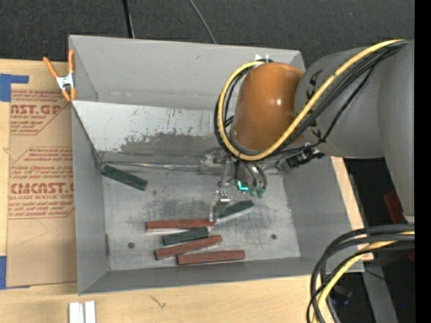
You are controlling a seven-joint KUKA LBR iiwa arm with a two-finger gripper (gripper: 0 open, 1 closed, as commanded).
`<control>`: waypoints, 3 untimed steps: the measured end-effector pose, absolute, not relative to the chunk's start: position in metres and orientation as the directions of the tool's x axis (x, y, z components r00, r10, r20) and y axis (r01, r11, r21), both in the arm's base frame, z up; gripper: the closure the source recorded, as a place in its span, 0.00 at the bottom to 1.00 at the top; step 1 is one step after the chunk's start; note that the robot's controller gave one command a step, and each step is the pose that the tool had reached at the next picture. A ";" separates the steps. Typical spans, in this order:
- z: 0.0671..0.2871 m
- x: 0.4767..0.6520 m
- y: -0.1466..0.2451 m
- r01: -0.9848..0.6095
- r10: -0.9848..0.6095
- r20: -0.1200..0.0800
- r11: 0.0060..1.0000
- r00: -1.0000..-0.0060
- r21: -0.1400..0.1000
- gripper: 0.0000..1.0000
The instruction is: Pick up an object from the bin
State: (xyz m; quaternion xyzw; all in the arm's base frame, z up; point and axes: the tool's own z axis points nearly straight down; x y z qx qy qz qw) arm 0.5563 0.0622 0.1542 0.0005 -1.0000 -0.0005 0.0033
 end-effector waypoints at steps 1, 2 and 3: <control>0.157 0.557 0.062 -0.001 -0.001 0.003 1.000 -1.000 0.001 0.00; 0.115 0.565 0.059 -0.085 -0.085 -0.006 0.996 -0.996 0.000 0.00; 0.079 0.506 0.052 -0.276 -0.276 -0.002 0.961 -0.961 -0.005 1.00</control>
Offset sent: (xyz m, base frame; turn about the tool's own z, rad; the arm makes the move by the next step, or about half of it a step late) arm 0.0098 -0.0069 -0.0696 -0.1359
